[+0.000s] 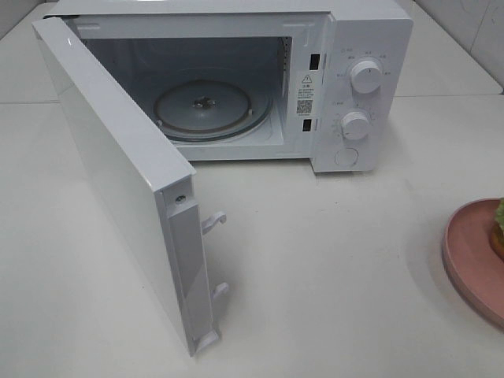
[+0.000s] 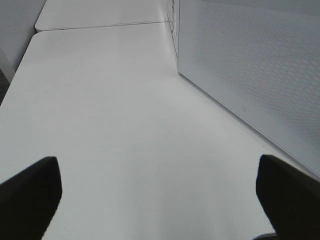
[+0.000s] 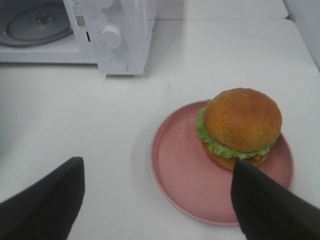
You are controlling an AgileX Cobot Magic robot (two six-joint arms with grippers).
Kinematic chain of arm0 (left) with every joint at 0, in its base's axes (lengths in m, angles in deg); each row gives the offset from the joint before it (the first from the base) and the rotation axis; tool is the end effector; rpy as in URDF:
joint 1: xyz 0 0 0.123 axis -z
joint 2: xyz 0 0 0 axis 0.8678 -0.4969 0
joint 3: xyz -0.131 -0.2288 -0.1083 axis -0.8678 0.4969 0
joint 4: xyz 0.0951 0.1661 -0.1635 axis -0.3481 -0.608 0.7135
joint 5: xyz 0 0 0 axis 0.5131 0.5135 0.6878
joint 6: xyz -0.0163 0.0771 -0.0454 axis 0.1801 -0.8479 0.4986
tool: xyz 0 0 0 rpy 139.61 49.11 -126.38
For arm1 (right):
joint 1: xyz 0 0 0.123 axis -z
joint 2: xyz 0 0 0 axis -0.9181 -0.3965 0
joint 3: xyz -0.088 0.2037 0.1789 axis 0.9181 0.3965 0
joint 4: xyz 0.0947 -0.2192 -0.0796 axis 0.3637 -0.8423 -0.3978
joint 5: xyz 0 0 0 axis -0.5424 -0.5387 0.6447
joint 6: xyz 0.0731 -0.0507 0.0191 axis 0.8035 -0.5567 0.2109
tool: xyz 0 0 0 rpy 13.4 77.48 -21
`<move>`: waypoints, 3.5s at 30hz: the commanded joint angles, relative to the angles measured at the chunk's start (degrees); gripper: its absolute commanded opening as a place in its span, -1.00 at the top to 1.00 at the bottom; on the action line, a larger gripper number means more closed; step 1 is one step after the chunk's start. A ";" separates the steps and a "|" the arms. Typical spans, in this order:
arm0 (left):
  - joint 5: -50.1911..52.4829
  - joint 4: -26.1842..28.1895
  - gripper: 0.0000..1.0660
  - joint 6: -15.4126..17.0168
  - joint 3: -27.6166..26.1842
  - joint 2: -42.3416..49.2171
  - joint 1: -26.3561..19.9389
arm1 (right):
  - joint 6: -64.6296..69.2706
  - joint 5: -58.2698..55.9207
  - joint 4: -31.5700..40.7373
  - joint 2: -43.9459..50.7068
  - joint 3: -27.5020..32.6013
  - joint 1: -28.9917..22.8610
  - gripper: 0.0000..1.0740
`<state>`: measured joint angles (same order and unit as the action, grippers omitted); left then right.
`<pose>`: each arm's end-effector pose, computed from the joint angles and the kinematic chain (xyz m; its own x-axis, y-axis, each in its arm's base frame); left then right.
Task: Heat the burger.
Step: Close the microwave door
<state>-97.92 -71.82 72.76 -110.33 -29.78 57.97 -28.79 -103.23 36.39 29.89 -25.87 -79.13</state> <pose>-0.0088 -0.0104 0.2813 -0.4404 0.0803 -0.8942 0.1038 0.9939 0.0381 0.0039 -0.0102 0.2844 -0.3990 0.1016 -0.9113 -0.0342 0.9915 0.1255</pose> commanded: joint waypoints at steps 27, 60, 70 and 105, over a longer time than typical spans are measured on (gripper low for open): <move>0.40 0.46 -0.84 -0.11 -0.06 0.11 -0.11 | -0.80 0.34 0.06 2.98 0.06 3.38 -0.42; 5.44 0.63 -0.83 3.32 -1.49 -0.06 -0.11 | -0.46 0.29 0.06 2.98 0.06 3.38 -0.42; 23.03 -2.58 -0.42 2.98 -1.49 -8.37 -0.11 | -0.46 0.29 0.06 2.98 0.06 3.38 -0.42; 92.48 -9.28 1.00 7.22 11.12 -58.56 -0.11 | -0.46 0.29 0.06 2.98 0.06 3.32 -0.42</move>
<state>-7.57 -80.30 78.83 -99.33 -87.88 57.97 -28.79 -103.23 36.39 31.33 -25.87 -75.93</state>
